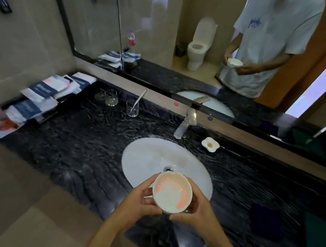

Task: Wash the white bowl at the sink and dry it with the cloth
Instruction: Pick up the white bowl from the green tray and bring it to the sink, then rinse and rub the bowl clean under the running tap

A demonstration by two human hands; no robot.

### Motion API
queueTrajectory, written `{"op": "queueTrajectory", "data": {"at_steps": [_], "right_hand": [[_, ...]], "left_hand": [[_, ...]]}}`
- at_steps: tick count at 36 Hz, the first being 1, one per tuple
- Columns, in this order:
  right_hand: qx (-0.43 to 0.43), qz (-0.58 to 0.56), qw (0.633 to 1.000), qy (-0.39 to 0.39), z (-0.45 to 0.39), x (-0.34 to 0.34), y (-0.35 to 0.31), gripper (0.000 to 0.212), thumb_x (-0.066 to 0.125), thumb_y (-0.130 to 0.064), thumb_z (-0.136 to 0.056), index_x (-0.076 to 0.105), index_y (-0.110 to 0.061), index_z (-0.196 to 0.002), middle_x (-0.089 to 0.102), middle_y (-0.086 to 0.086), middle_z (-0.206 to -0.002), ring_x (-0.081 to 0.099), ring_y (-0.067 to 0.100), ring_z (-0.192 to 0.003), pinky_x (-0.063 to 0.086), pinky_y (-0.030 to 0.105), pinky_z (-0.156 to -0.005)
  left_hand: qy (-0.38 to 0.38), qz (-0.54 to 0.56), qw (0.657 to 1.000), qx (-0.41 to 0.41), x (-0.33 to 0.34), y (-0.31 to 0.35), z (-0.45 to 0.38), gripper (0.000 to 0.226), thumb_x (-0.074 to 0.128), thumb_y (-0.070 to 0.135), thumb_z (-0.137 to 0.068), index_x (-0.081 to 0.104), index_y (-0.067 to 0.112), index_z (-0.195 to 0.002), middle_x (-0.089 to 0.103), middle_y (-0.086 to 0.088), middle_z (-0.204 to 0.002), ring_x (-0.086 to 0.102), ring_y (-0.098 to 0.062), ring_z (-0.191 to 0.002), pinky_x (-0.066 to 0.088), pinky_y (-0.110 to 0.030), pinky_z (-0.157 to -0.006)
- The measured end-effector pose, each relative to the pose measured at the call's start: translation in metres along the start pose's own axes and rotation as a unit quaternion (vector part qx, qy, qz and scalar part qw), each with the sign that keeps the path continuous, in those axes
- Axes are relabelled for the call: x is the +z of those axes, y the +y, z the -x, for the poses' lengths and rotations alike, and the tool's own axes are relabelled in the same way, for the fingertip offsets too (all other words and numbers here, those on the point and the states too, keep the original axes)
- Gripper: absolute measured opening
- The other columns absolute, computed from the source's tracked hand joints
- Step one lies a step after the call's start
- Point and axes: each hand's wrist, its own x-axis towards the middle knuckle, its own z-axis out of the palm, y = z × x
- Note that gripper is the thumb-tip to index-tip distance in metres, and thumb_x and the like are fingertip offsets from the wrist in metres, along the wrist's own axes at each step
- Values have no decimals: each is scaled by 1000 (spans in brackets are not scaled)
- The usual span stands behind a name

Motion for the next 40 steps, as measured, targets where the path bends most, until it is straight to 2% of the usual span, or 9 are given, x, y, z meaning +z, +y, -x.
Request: {"op": "queueTrajectory", "data": {"at_steps": [5, 11, 19, 22, 27, 29, 34, 37, 40], "right_hand": [[17, 9, 1000, 6, -31, 11, 2, 104, 99, -8, -57, 47, -30, -145, 61, -9, -137, 58, 11, -127, 53, 31, -100], [39, 12, 999, 8, -76, 14, 16, 108, 100, -19, -53, 46, -38, -145, 58, -13, -140, 56, 8, -126, 54, 24, -93], [74, 6, 997, 12, -130, 12, 34, 109, 102, -24, -53, 45, -34, -146, 58, -13, -139, 56, 11, -127, 54, 27, -93], [89, -3, 996, 15, -150, 11, 44, 109, 101, -19, -54, 45, -35, -145, 58, -13, -140, 55, 11, -128, 53, 26, -93], [101, -23, 994, 16, -175, 14, 53, 105, 99, -9, -57, 45, -29, -145, 55, -10, -143, 52, 6, -130, 49, 23, -100], [108, -34, 994, 8, -184, 16, 58, 104, 99, -13, -57, 45, -29, -145, 55, -9, -143, 53, 9, -129, 51, 24, -97], [141, -40, 989, 4, -199, 17, 71, 107, 99, -17, -59, 40, -34, -148, 52, -14, -145, 51, 10, -131, 52, 34, -103], [164, -9, 986, 4, -208, 12, 77, 107, 97, -21, -64, 36, -37, -151, 55, -10, -141, 60, 13, -113, 57, 36, -92], [184, -15, 983, 13, -212, 2, 87, 101, 95, -18, -67, 40, -46, -147, 68, -2, -117, 61, 13, -90, 56, 32, -79]], "left_hand": [[-1, 7, 1000, -13, -26, 0, -24, 94, 89, 1, -57, 59, 49, -132, 72, -1, -127, 70, -27, -114, 60, -38, -84], [-28, -12, 998, -46, -54, -1, -67, 95, 87, -2, -65, 53, 50, -137, 70, 8, -127, 68, -24, -118, 59, -46, -95], [-44, 24, 993, -106, -83, -2, -117, 96, 87, 1, -69, 49, 51, -141, 64, -3, -138, 65, -28, -124, 52, -53, -105], [-47, 50, 990, -119, -94, -4, -138, 92, 91, 5, -69, 52, 52, -138, 62, -2, -139, 64, -28, -124, 54, -52, -102], [-35, 125, 980, -151, -103, -9, -159, 89, 95, 10, -66, 56, 40, -139, 53, -9, -144, 64, -29, -124, 58, -55, -92], [-17, 138, 977, -164, -108, -14, -168, 86, 96, 12, -65, 59, 41, -137, 51, -12, -144, 65, -31, -122, 58, -55, -92], [1, 150, 968, -199, -116, -30, -188, 86, 97, 13, -58, 63, 40, -132, 56, -10, -140, 67, -31, -117, 59, -56, -90], [5, 153, 967, -204, -122, -41, -199, 86, 95, 9, -58, 63, 38, -132, 57, -12, -139, 70, -27, -114, 60, -53, -87], [-9, 163, 964, -209, -130, -51, -212, 87, 99, 10, -54, 65, 40, -129, 57, -12, -140, 69, -27, -116, 60, -51, -87]]}}
